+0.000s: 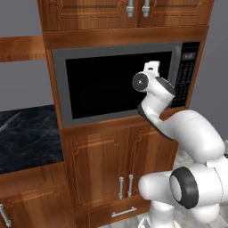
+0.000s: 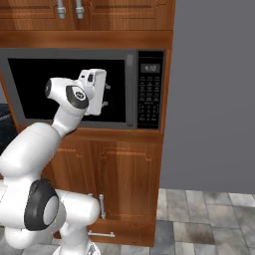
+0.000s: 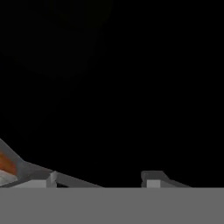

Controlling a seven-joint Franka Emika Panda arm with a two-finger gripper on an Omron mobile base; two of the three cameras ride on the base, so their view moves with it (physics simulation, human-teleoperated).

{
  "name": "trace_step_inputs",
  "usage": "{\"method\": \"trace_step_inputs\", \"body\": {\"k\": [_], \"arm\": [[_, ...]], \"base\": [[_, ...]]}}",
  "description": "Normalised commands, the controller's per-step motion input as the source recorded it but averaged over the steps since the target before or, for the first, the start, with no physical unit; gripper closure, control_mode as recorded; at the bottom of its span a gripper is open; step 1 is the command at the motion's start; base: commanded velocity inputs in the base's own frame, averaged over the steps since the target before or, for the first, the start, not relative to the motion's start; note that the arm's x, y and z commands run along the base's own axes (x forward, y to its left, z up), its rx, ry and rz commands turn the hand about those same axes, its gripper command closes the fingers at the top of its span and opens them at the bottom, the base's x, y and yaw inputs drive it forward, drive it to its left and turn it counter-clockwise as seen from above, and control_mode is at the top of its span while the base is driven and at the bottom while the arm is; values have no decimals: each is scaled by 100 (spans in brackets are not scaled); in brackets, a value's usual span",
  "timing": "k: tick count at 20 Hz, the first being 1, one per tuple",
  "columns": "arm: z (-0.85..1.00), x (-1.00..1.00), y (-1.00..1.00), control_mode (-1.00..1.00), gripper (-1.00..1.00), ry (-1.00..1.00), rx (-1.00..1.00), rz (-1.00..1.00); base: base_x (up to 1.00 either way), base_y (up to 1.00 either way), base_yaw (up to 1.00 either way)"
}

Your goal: Pick the eggplant from the sink and place it in the bowl. Then pick the bowl and place it in the microwave. Then close the microwave door and press the start button.

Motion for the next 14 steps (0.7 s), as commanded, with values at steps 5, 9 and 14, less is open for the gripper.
{"method": "trace_step_inputs", "body": {"k": [5, 9, 14], "arm": [[-1, 54, -19, -100, -100, 0, 0, 11], [0, -29, -4, -100, -100, -12, -1, 2], [10, -87, -24, -100, -100, -20, 8, 4]], "base": [[0, 0, 0], [0, 0, 0], [0, 0, 0]]}}
